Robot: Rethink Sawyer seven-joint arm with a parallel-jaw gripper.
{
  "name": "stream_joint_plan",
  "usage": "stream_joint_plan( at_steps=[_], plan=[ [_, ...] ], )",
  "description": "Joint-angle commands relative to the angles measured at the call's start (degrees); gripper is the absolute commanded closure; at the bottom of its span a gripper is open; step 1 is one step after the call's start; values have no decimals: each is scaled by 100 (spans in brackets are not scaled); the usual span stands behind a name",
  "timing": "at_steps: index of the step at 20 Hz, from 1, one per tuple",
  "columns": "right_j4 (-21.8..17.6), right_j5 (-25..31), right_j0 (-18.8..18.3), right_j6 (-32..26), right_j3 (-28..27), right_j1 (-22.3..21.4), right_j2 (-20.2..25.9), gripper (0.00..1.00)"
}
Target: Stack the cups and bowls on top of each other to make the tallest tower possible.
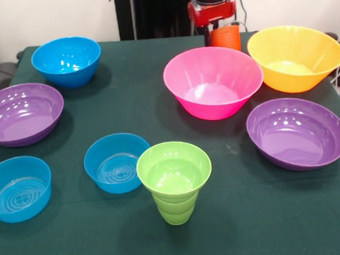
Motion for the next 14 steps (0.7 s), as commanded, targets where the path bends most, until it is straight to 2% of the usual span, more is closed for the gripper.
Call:
stream_joint_plan(
  at_steps=[1,3,7,11,14],
  plan=[
    [468,1151,-40,696,-74,-49,463,100],
    [527,1385,-31,643,-108,-64,437,100],
    [774,2380,20,528,-158,-306,187,100],
    [616,2605,-66,404,-146,-435,39,100],
    [550,3032,-170,252,-173,-695,24,100]
  ],
)
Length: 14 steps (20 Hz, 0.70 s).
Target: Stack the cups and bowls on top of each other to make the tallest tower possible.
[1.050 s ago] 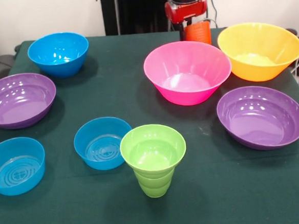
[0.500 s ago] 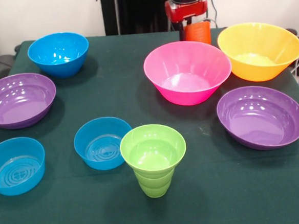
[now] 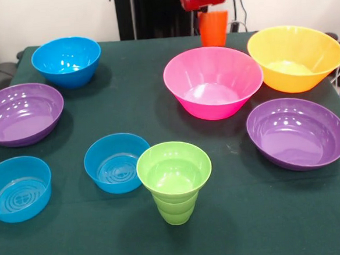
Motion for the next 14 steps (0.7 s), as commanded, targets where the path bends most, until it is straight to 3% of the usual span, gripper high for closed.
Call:
stream_joint_plan(
  at_steps=[1,8,14],
  plan=[
    [131,1057,-200,216,-211,-384,141,100],
    [87,1624,-472,-10,-403,-666,334,100],
    [-102,1869,-488,-107,-982,-616,372,100]
  ],
)
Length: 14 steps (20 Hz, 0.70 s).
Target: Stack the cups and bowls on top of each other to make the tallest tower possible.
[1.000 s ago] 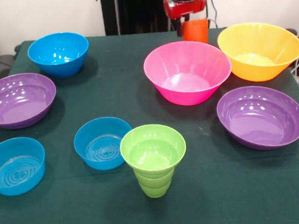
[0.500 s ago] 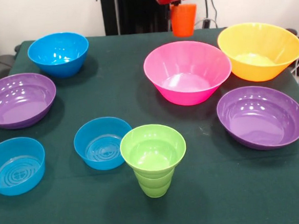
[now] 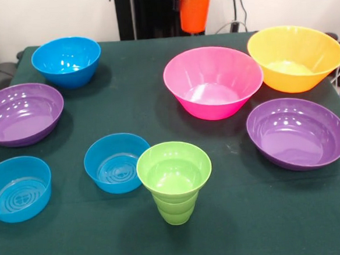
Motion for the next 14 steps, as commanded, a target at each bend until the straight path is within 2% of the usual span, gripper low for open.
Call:
stream_joint_plan(
  at_steps=[1,14],
  plan=[
    [-143,692,-42,-137,-1049,12,393,100],
    [-154,2141,18,-435,-2400,184,553,100]
  ],
)
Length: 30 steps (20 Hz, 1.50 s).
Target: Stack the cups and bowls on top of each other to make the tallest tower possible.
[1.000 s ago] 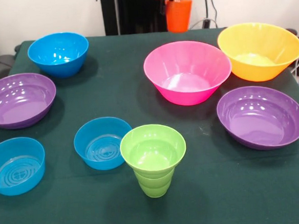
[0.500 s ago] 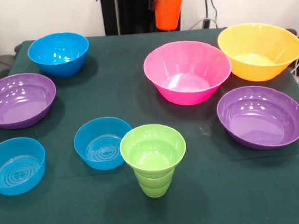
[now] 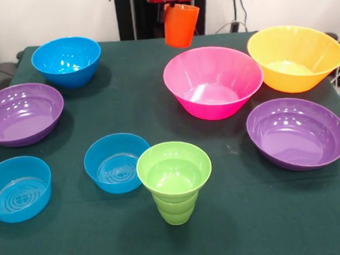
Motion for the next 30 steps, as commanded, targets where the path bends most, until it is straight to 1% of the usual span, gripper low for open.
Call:
stream_joint_plan(
  at_steps=[1,7,10,16,22,30],
  plan=[
    [-136,1163,44,-465,-1253,244,555,100],
    [-158,2040,59,-626,-1830,314,661,100],
    [-171,2295,40,-690,-2103,409,746,100],
    [-95,2575,42,-608,-2708,747,923,100],
    [-72,2893,132,-551,-3448,1152,1032,100],
    [-107,3297,130,-783,-4204,1501,1211,100]
  ],
)
